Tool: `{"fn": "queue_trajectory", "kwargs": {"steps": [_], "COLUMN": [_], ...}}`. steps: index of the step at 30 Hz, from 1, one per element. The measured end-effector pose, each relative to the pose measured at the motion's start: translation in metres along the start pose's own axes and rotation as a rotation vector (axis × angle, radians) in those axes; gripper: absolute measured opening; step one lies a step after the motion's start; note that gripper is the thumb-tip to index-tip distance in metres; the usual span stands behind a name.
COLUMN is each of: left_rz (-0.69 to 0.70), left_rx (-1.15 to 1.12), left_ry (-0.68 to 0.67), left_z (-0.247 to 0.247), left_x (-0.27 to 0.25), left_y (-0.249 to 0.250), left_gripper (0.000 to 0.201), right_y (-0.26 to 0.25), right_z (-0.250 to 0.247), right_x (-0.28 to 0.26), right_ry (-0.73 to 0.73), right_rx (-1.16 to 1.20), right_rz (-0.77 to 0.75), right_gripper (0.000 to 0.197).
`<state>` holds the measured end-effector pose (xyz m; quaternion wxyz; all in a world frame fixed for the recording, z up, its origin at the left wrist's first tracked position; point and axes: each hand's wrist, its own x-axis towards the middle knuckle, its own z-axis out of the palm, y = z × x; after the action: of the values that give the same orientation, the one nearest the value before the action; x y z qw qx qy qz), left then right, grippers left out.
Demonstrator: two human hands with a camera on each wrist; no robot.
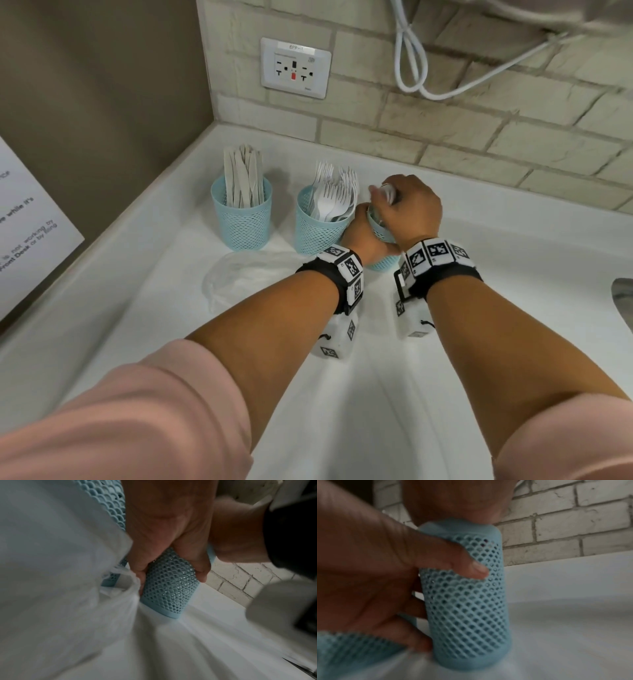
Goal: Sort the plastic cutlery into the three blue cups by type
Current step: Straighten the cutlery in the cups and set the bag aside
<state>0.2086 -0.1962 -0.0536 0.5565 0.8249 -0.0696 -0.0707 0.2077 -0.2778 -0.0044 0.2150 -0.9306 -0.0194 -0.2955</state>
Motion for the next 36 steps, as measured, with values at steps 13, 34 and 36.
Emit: {"fn": "queue_trajectory", "kwargs": {"steps": [13, 34, 36], "left_rz": [-0.009, 0.026, 0.013], "left_rx": [-0.051, -0.033, -0.017], "left_ry": [-0.013, -0.045, -0.04], "left_z": [0.001, 0.001, 0.0], "left_x": [0.005, 0.009, 0.01], "left_y": [-0.01, -0.012, -0.014], "left_gripper": [0.101, 0.097, 0.1], "right_y": [-0.001, 0.0, -0.001], "right_z": [-0.011, 0.007, 0.008], "right_x": [0.012, 0.014, 0.011], "right_ry": [0.202, -0.064, -0.097], "right_rx": [0.196, -0.108, -0.086], "right_rz": [0.074, 0.162, 0.017], "right_gripper": [0.023, 0.033, 0.028]}}
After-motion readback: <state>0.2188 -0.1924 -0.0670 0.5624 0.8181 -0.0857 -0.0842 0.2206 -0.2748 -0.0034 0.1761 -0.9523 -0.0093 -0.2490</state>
